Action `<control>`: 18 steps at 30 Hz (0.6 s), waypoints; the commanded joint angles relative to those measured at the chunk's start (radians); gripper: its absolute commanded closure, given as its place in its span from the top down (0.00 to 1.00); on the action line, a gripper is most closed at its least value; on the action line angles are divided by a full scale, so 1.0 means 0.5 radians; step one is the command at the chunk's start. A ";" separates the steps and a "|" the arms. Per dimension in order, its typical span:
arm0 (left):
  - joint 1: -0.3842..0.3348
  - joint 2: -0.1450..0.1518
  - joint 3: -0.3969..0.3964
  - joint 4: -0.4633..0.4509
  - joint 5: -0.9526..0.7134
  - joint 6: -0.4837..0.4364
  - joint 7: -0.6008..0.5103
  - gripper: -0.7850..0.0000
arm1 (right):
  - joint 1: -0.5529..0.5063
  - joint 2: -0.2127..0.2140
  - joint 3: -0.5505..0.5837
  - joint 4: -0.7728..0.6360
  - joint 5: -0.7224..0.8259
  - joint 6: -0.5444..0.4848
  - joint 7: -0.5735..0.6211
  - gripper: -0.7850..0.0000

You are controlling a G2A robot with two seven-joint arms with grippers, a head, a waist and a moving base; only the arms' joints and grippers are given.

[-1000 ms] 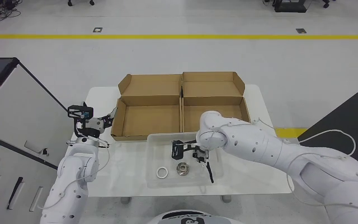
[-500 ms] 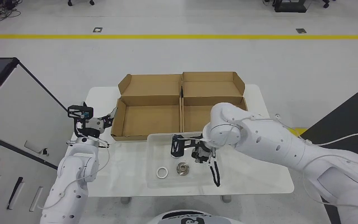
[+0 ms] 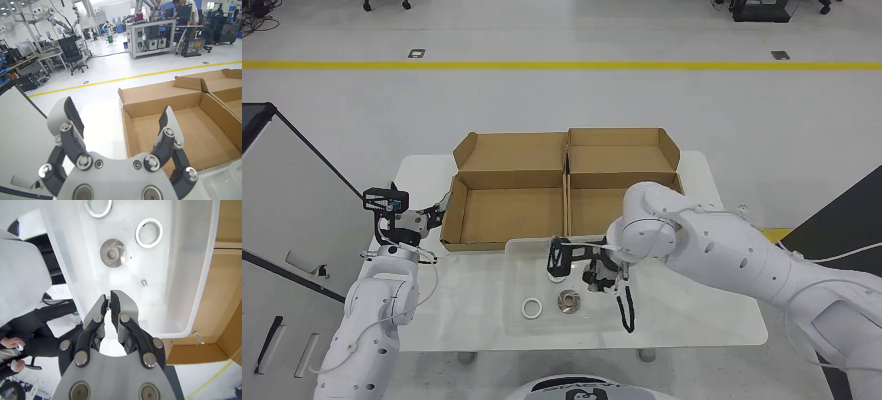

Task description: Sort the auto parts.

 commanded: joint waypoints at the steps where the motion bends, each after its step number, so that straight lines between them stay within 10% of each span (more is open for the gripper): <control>1: 0.000 0.000 0.000 0.000 0.000 0.000 0.000 1.00 | -0.052 0.047 0.121 0.042 0.156 -0.029 -0.074 0.00; 18: 0.000 0.000 0.000 0.000 0.000 0.000 0.000 1.00 | -0.630 0.309 0.858 0.224 1.677 -0.760 -0.592 0.00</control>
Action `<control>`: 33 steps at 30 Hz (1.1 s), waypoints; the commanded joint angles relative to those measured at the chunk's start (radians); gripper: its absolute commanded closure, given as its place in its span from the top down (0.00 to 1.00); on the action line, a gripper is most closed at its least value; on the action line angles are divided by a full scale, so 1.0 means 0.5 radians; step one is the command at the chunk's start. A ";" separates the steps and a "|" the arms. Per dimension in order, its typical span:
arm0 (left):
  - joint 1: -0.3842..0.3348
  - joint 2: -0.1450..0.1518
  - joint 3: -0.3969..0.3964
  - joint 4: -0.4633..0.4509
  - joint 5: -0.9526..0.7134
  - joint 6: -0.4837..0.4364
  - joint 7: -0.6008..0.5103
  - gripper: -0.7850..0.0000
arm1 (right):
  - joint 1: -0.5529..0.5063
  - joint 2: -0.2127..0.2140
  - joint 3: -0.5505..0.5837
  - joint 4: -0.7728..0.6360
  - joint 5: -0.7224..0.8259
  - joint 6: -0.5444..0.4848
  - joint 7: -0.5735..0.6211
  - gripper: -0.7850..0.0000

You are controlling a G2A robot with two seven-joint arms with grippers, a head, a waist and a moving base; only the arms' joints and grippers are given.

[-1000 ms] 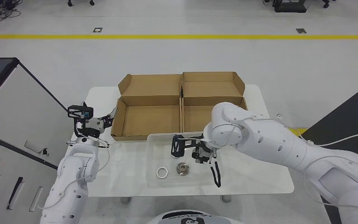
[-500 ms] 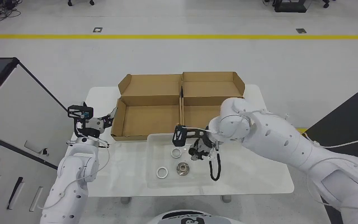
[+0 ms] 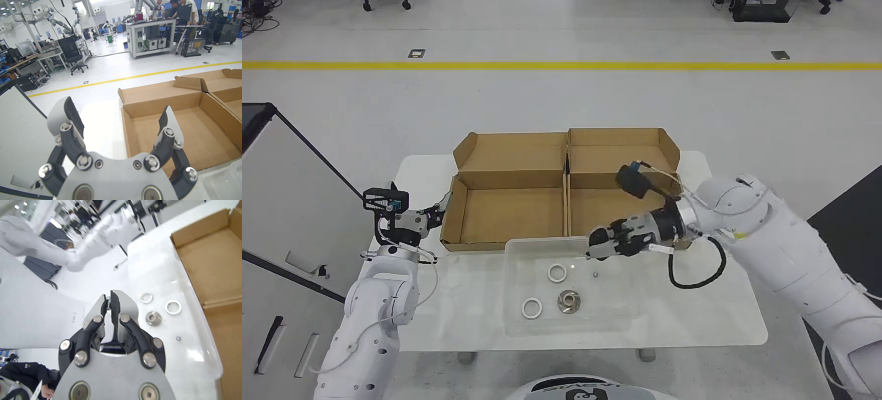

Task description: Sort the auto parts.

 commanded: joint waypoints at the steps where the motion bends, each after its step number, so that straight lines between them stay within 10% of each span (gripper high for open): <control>1: 0.000 0.000 0.000 0.000 0.000 0.000 0.000 1.00 | -0.008 -0.001 -0.012 -0.012 0.175 -0.057 -0.058 0.00; 18: 0.000 0.000 0.000 0.000 0.000 0.000 0.000 1.00 | 0.031 -0.078 -0.134 -0.239 0.970 -0.464 -0.464 0.00; 33: 0.000 0.000 0.000 0.000 0.000 0.000 0.000 1.00 | 0.050 -0.099 -0.149 -0.270 0.915 -0.463 -0.503 0.00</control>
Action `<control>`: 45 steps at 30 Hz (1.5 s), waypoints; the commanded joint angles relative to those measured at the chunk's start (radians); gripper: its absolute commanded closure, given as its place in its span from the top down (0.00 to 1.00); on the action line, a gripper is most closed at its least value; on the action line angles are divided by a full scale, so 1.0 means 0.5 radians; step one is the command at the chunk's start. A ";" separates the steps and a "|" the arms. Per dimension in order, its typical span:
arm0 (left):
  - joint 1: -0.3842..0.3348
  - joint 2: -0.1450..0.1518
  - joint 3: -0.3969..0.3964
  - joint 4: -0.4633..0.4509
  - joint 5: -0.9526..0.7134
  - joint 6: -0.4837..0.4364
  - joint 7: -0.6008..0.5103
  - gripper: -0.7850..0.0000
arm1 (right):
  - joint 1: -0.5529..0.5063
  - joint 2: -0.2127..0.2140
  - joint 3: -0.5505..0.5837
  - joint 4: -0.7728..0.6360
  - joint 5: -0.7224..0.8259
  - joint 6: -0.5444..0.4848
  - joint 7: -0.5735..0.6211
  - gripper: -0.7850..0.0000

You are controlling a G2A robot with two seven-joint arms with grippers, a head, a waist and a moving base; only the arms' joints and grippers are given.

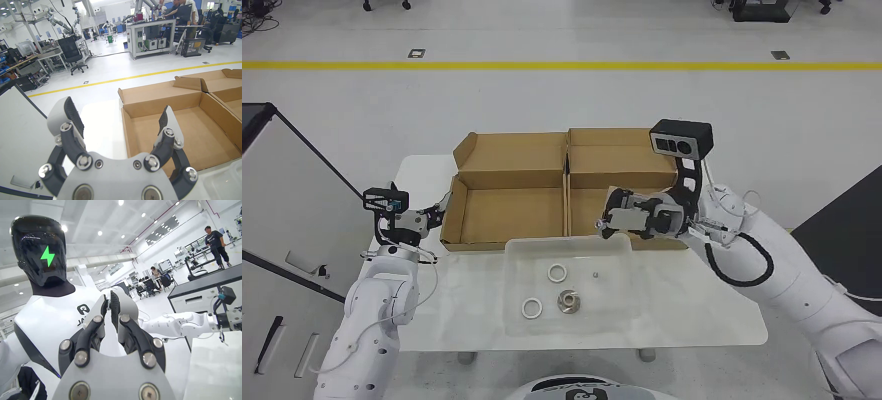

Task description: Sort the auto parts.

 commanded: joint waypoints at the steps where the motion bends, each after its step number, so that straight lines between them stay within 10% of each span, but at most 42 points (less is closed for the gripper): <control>1: 0.000 0.000 0.000 0.000 0.000 0.000 0.000 1.00 | -0.021 -0.006 0.012 -0.034 -0.011 0.029 -0.053 0.00; 26: 0.000 0.000 0.000 0.000 0.000 0.000 0.000 1.00 | -0.247 -0.247 0.213 -0.311 1.008 -0.134 -0.133 0.00; 45: 0.000 0.000 0.000 0.000 0.000 0.000 0.000 1.00 | -0.368 -0.330 0.506 -0.109 0.341 0.220 0.005 0.00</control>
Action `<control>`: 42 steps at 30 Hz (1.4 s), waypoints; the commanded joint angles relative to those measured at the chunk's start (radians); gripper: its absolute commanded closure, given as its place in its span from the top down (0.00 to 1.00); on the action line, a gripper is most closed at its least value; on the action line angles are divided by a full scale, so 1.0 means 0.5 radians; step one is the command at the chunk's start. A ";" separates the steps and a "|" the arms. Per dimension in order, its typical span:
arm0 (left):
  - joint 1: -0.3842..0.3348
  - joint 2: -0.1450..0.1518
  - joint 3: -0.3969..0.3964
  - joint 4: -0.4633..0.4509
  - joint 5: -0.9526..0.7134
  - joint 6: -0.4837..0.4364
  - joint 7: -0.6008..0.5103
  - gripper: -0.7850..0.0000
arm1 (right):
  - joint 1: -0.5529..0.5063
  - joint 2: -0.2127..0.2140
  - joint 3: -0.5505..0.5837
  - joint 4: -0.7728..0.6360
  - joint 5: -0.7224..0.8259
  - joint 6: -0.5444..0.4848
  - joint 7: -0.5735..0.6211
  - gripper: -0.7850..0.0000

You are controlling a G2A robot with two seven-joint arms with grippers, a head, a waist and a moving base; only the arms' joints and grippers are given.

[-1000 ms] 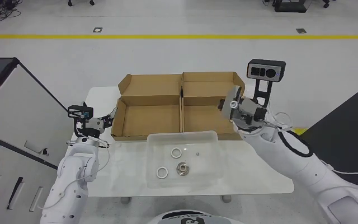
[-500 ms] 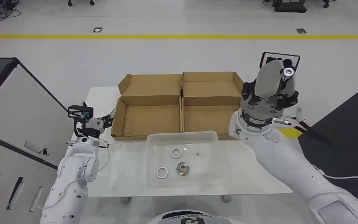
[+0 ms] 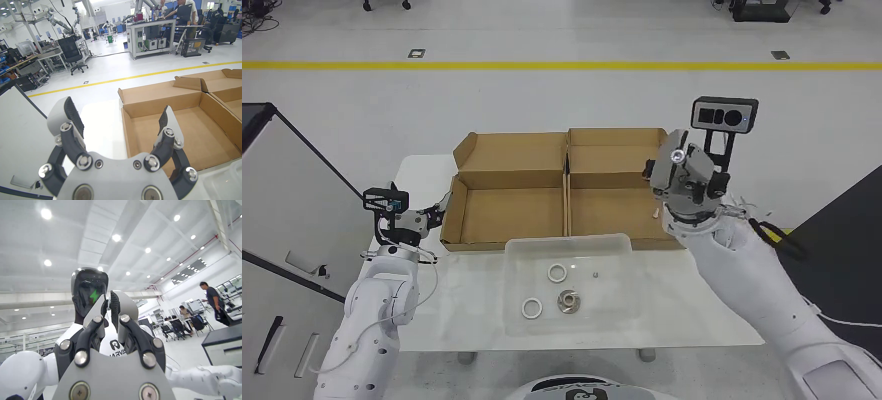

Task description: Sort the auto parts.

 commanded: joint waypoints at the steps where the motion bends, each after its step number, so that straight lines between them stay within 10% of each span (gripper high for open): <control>1: 0.000 0.000 0.000 0.000 0.000 0.000 0.000 1.00 | -0.014 0.000 0.035 -0.012 -0.113 0.045 -0.026 0.00; 19: 0.000 0.000 0.000 0.000 0.000 0.000 0.000 1.00 | -0.123 -0.111 0.054 -0.061 0.398 -0.081 0.073 0.00; 42: 0.000 0.000 0.000 0.000 0.000 0.000 0.000 1.00 | -0.141 -0.121 0.294 -0.064 -0.476 0.297 0.124 0.00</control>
